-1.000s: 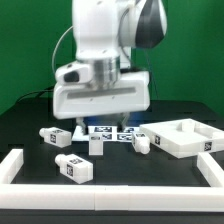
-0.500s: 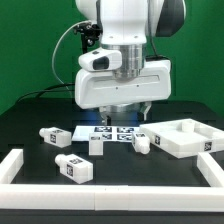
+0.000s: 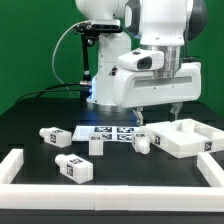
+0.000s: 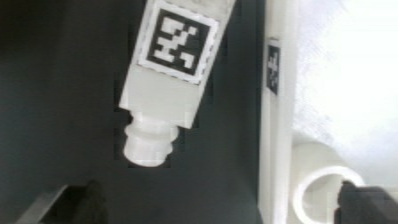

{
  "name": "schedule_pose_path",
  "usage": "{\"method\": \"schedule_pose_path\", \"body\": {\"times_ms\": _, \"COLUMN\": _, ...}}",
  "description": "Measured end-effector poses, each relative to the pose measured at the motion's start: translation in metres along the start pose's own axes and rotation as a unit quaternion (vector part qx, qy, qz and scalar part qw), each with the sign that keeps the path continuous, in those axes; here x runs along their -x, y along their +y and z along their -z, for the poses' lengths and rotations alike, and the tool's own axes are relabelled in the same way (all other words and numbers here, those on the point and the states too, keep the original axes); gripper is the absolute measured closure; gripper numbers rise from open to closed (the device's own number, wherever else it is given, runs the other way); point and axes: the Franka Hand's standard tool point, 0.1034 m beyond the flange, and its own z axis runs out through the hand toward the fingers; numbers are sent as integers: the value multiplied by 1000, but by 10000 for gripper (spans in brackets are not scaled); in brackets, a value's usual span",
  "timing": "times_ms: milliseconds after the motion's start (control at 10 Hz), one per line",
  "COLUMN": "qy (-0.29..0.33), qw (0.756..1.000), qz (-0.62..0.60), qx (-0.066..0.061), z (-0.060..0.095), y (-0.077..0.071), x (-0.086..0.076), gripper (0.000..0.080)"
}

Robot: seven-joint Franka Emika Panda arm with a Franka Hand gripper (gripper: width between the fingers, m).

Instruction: Assemble one leg

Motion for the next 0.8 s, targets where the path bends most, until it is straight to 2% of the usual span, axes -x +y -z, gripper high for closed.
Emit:
{"method": "schedule_pose_path", "body": {"times_ms": 200, "qy": 3, "qw": 1000, "qz": -5, "qx": 1, "z": -1, "y": -2, "x": -1, "gripper": 150}}
{"method": "schedule_pose_path", "body": {"times_ms": 400, "qy": 16, "qw": 1000, "qz": -3, "qx": 1, "z": -22, "y": -32, "x": -3, "gripper": 150}}
{"method": "schedule_pose_path", "body": {"times_ms": 800, "qy": 12, "qw": 1000, "qz": 2, "qx": -4, "z": -50, "y": -44, "x": 3, "gripper": 150}}
